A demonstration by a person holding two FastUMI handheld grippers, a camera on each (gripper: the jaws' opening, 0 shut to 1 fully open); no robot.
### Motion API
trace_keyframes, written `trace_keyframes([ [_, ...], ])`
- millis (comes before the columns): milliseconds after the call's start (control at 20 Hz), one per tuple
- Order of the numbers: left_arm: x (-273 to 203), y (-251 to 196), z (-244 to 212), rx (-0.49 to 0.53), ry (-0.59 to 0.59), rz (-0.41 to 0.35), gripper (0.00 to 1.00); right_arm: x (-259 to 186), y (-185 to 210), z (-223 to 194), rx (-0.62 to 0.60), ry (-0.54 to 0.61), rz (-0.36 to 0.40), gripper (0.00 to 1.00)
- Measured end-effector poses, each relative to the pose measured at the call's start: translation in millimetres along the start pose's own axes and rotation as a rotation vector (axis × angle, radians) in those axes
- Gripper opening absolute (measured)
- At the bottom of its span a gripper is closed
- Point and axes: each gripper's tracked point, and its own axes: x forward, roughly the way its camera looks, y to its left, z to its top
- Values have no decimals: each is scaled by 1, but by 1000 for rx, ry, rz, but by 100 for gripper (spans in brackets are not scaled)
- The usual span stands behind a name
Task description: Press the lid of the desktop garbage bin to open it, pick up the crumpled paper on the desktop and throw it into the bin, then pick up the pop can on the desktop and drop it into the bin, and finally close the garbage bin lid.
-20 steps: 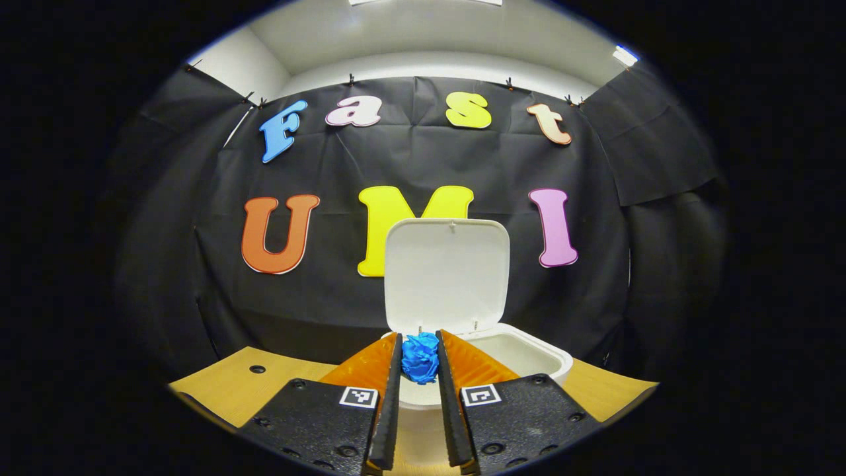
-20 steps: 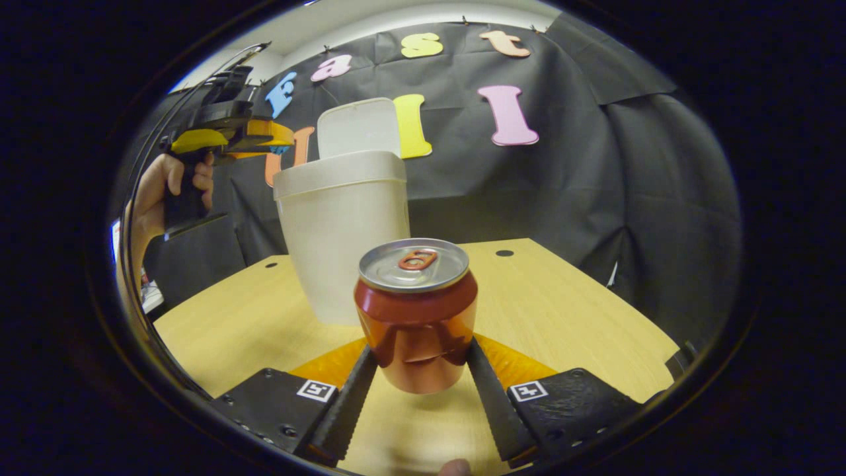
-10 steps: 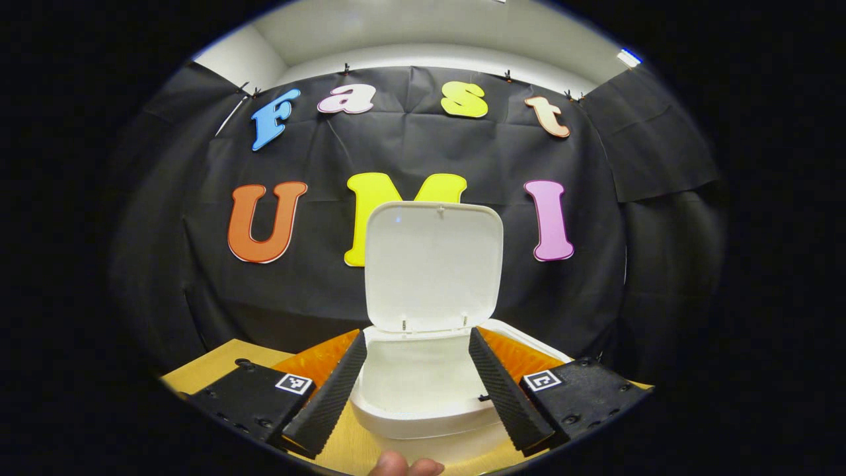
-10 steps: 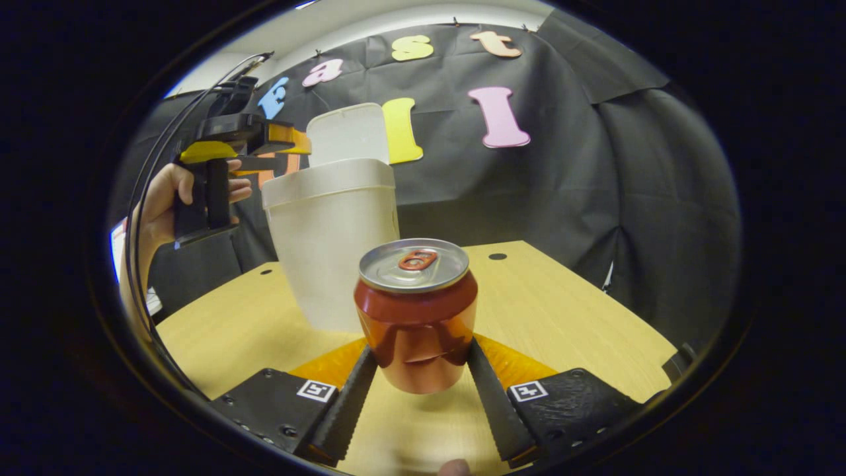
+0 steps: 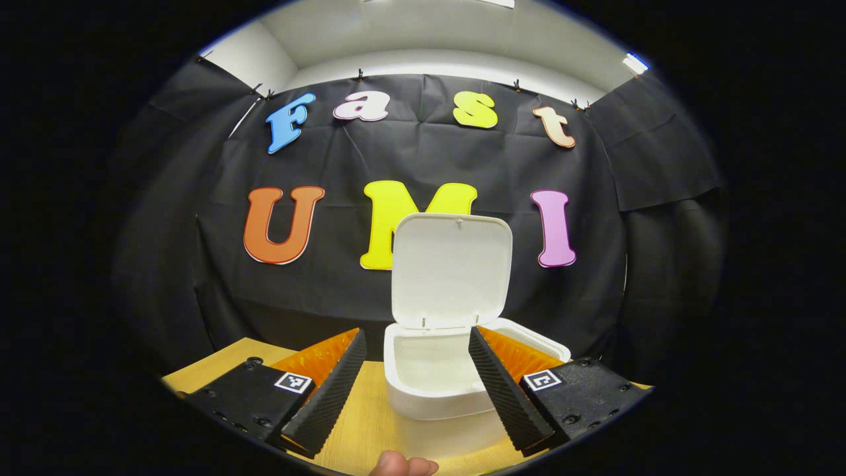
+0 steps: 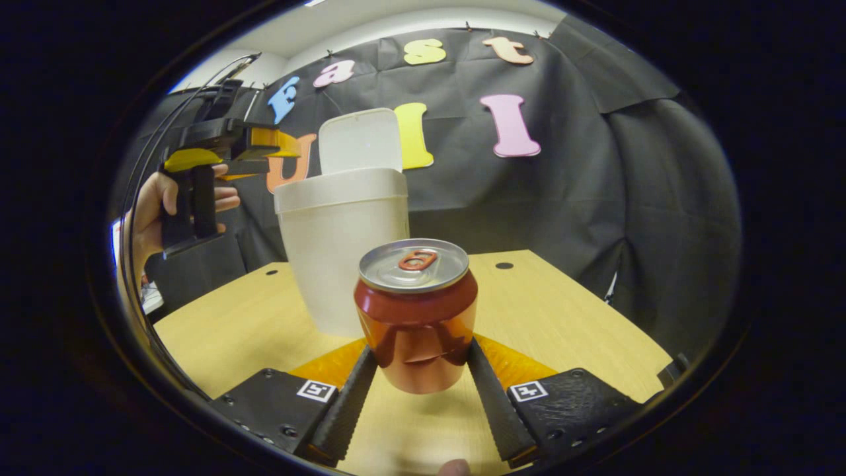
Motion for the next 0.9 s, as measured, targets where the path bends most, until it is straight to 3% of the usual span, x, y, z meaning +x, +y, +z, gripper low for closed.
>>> trace_keyframes([
  [400,-53,45,8,44,-60,79,99,2,37,78,-90,-77,73,80],
  [650,-76,53,-8,54,-33,83,99,15,71,134,-70,-91,170,80],
  [900,-99,55,-28,46,1,78,100,37,86,197,-80,-127,186,80],
])
